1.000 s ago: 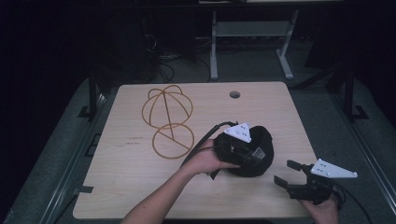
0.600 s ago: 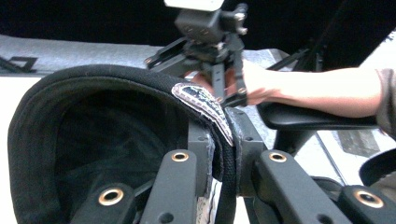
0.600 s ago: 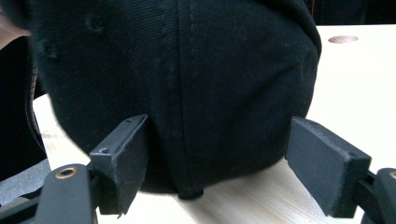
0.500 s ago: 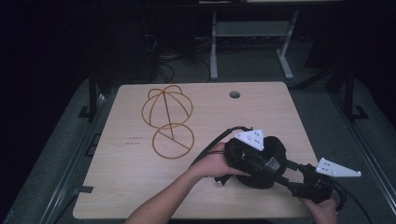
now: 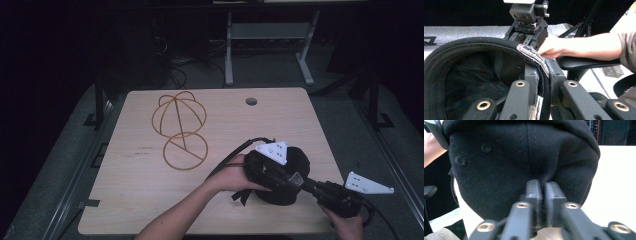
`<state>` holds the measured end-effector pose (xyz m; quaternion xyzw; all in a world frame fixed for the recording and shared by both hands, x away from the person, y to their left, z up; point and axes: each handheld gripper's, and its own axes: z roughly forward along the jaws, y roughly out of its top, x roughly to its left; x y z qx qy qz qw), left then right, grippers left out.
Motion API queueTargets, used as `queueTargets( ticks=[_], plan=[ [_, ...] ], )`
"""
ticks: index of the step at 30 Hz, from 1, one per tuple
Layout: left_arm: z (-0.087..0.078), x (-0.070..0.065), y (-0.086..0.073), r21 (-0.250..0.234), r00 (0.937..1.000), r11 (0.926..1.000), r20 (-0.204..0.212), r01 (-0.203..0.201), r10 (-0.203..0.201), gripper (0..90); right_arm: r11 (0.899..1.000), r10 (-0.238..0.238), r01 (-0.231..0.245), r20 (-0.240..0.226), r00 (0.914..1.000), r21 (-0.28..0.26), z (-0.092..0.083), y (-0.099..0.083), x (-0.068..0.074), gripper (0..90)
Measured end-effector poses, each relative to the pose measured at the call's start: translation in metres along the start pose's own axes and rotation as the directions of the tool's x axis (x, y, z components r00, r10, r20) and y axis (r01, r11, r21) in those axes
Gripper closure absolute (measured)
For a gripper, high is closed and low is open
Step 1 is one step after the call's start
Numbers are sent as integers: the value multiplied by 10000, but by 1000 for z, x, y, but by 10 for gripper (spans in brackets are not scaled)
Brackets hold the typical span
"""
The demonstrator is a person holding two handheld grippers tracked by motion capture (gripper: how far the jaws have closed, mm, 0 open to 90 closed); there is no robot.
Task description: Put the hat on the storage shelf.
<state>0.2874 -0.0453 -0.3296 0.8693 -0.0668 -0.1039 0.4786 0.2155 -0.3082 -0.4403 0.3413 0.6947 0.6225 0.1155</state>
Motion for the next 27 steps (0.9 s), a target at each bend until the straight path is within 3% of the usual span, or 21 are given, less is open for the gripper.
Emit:
queueTargets(
  ticks=[9, 14, 21, 27],
  plan=[
    [-8, 1, -4, -133, 9997, 9999, -255, 66, -70, 809, 9995, -84, 89, 174, 9998, -289, -5, 1, 0, 897],
    [-15, 1, -10, 23, 9973, 9998, -720, 173, -170, 749, 9996, -119, 128, 360, 9993, -244, -7, 2, 2, 898],
    [-27, -3, -21, 336, 9881, 9989, -1514, 322, -268, 631, 9992, -358, 370, 661, 9972, -177, -6, 10, 8, 900],
    [-43, -9, -31, 315, 9742, 9988, -2239, 365, -285, 511, 9971, -759, 749, 1043, 9916, 138, -5, 19, 12, 900]
  ],
)
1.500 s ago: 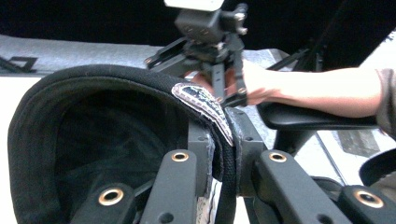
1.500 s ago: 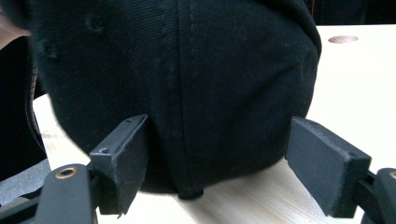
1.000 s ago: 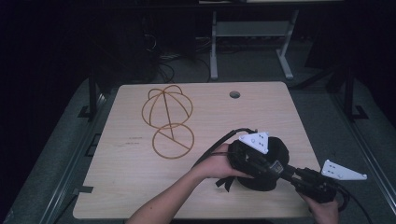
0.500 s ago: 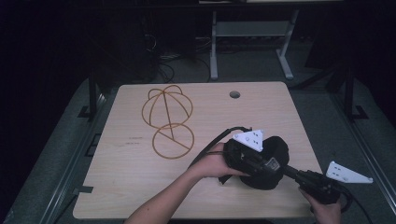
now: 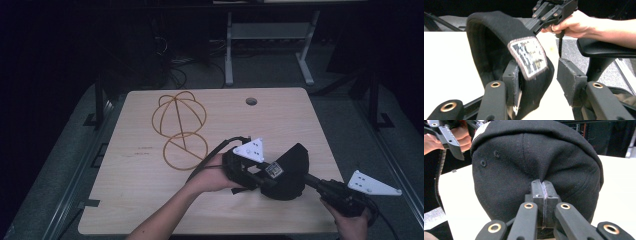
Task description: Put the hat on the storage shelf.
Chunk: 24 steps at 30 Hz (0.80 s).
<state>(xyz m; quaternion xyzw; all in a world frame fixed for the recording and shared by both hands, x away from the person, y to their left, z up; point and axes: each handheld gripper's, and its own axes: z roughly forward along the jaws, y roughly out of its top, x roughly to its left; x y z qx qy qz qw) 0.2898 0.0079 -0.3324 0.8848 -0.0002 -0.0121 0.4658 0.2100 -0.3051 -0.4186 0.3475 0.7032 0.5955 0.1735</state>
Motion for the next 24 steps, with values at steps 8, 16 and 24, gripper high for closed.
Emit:
queueTargets(
  ticks=[8, 16, 24],
  plan=[
    [-22, -2, -17, -44, 9969, 9997, -759, 224, -226, 421, 9997, -154, 149, 293, 9995, 172, -1, 12, -1, 900],
    [-41, -6, -46, -417, 9866, 9976, -1513, 550, -608, 381, 9955, -638, 614, 302, 9975, 725, 4, 34, -3, 900],
    [-53, -13, -79, -375, 9757, 9954, -1979, 880, -937, 374, 9899, -973, 941, 253, 9949, 1060, 12, 53, -1, 900]
  ],
)
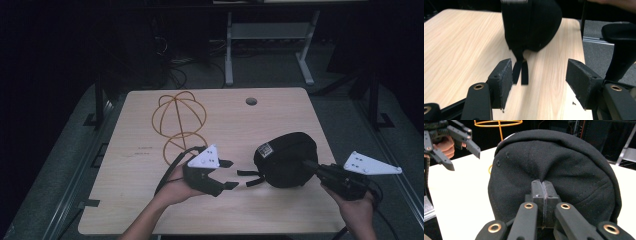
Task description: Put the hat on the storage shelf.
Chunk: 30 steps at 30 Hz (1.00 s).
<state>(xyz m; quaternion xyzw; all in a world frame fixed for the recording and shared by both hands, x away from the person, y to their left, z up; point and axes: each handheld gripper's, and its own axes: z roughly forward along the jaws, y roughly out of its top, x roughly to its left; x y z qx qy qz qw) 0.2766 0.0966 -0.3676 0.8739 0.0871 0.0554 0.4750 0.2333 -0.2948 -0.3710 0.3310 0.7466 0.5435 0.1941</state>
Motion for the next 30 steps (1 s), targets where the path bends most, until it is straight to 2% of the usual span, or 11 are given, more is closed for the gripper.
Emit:
queueTargets(
  ticks=[11, 13, 17, 23, 30],
  plan=[
    [-11, 0, -42, -230, 9968, 9985, -616, 488, -502, 352, 9985, -445, 449, -128, 9989, 312, 11, 34, 1, 900],
    [-12, -1, -47, -187, 9960, 9989, -770, 436, -449, 345, 9979, -555, 561, -189, 9983, 333, 13, 39, 1, 900],
    [-11, -3, -55, -73, 9941, 9991, -1007, 407, -412, 339, 9973, -598, 611, -331, 9977, 402, 18, 50, 3, 900],
    [-10, -3, -63, 39, 9931, 9990, -1090, 442, -435, 334, 9961, -679, 713, -637, 9957, 514, 28, 66, 3, 900],
    [-10, -2, -66, -68, 9906, 9985, -1249, 549, -554, 316, 9942, -879, 930, -913, 9919, 533, 39, 86, 6, 900]
  ],
)
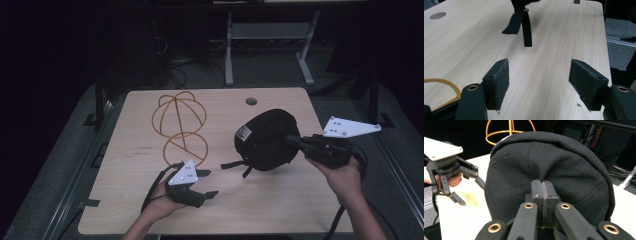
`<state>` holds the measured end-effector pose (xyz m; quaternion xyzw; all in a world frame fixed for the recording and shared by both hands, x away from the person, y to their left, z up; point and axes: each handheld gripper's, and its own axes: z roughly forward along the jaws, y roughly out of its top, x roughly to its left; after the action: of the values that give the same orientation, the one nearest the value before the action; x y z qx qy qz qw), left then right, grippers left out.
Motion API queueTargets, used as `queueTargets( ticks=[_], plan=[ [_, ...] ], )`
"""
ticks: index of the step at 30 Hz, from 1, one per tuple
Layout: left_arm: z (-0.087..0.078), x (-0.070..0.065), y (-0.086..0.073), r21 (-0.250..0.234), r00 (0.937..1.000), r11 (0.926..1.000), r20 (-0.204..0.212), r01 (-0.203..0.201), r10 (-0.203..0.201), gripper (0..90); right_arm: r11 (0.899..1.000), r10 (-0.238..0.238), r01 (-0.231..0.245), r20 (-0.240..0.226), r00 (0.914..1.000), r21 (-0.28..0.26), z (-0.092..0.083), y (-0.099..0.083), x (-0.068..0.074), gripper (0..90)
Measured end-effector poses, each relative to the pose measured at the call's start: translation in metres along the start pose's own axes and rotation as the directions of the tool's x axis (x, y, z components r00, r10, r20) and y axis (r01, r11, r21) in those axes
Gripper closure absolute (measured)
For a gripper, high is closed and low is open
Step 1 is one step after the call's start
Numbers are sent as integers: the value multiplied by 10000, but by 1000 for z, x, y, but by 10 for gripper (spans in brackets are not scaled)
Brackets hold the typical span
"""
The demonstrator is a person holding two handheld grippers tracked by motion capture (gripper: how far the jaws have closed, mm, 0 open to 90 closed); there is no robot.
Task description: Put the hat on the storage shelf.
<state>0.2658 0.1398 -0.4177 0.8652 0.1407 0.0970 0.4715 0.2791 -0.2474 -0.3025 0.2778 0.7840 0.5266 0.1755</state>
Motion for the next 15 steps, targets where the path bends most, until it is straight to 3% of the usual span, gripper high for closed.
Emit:
queueTargets(
  ticks=[15],
  plan=[
    [1, 3, -5, -45, 9998, 10000, -176, 62, -63, 311, 9994, -240, 234, -244, 9994, -253, 12, 33, -3, 900]
  ],
)
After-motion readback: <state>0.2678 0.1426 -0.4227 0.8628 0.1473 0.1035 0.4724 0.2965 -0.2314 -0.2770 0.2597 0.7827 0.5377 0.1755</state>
